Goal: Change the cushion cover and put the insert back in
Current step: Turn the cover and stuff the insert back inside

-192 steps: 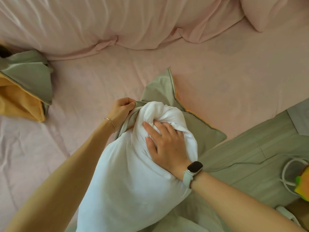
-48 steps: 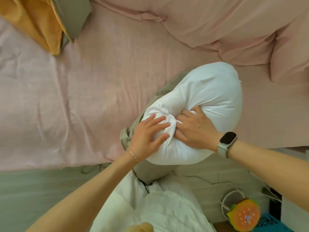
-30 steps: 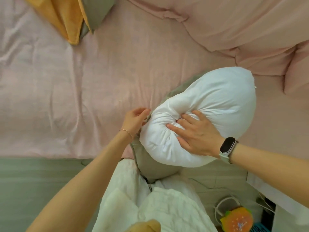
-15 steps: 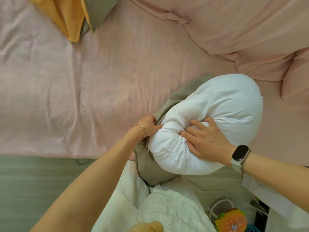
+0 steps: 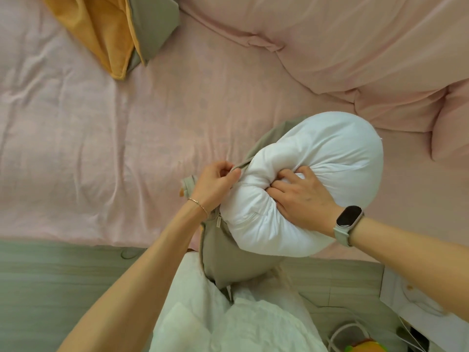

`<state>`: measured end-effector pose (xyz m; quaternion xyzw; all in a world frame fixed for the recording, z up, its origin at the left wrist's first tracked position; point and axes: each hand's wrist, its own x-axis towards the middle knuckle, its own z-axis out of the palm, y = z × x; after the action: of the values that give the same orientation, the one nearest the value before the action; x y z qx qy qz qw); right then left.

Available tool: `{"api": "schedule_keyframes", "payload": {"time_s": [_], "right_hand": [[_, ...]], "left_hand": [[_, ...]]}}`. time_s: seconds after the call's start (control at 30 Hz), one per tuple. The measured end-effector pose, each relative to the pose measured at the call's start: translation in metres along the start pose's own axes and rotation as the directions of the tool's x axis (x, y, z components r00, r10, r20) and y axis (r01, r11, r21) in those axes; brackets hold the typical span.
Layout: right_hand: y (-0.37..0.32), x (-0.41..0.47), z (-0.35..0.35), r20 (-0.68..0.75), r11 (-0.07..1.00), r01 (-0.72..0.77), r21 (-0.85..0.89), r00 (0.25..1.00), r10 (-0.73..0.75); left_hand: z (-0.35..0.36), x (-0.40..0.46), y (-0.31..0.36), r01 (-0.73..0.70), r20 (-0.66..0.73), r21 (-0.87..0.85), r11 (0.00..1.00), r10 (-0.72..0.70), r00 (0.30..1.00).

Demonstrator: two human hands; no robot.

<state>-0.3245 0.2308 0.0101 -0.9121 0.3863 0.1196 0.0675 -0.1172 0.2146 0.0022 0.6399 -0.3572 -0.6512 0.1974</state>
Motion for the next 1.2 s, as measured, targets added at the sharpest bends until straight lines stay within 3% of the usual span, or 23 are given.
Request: {"api": "schedule_keyframes", "payload": {"time_s": [0.17, 0.37, 0.47, 0.53, 0.63, 0.73, 0.83, 0.93, 1.2], "right_hand": [[-0.016, 0.042, 0.018, -0.057, 1.0, -0.027, -0.015, 0.998, 0.026], [-0.021, 0.094, 0.026, -0.32, 0.992, -0.062, 0.111, 0.943, 0.094], [-0.018, 0.1, 0.004, -0.566, 0.953, 0.078, 0.293, 0.817, 0.107], [-0.017, 0.082, -0.009, -0.629, 0.929, 0.28, 0.24, 0.774, -0.071], [-0.01, 0.046, -0.016, -0.482, 0.869, 0.475, 0.138, 0.799, -0.361], [-0.01, 0.027, -0.017, -0.198, 0.863, 0.505, -0.009, 0.845, -0.497], [-0.017, 0.035, -0.007, -0.052, 0.887, 0.45, -0.1, 0.888, -0.457], [-0.017, 0.058, 0.008, 0.02, 0.932, 0.356, -0.062, 0.934, -0.356], [-0.036, 0.119, 0.048, 0.185, 0.958, 0.271, -0.095, 0.95, -0.25]], "left_hand": [[-0.003, 0.002, 0.002, -0.098, -0.095, 0.156, 0.983, 0.114, 0.989], [-0.012, 0.019, -0.018, -0.039, -0.268, 0.326, 0.945, 0.132, 0.954], [-0.012, 0.027, -0.024, 0.037, -0.433, 0.211, 0.977, 0.059, 0.9], [-0.01, 0.033, -0.024, 0.086, -0.509, 0.043, 0.995, -0.053, 0.859], [-0.01, 0.037, -0.02, 0.105, -0.499, -0.122, 0.987, -0.152, 0.853], [-0.012, 0.036, -0.018, 0.098, -0.477, -0.148, 0.984, -0.158, 0.865], [-0.015, 0.035, -0.017, 0.093, -0.468, -0.144, 0.985, -0.15, 0.871], [-0.017, 0.035, -0.017, 0.087, -0.443, -0.11, 0.99, -0.128, 0.887], [-0.011, 0.041, -0.014, 0.068, -0.435, 0.029, 0.997, -0.049, 0.899]]}}
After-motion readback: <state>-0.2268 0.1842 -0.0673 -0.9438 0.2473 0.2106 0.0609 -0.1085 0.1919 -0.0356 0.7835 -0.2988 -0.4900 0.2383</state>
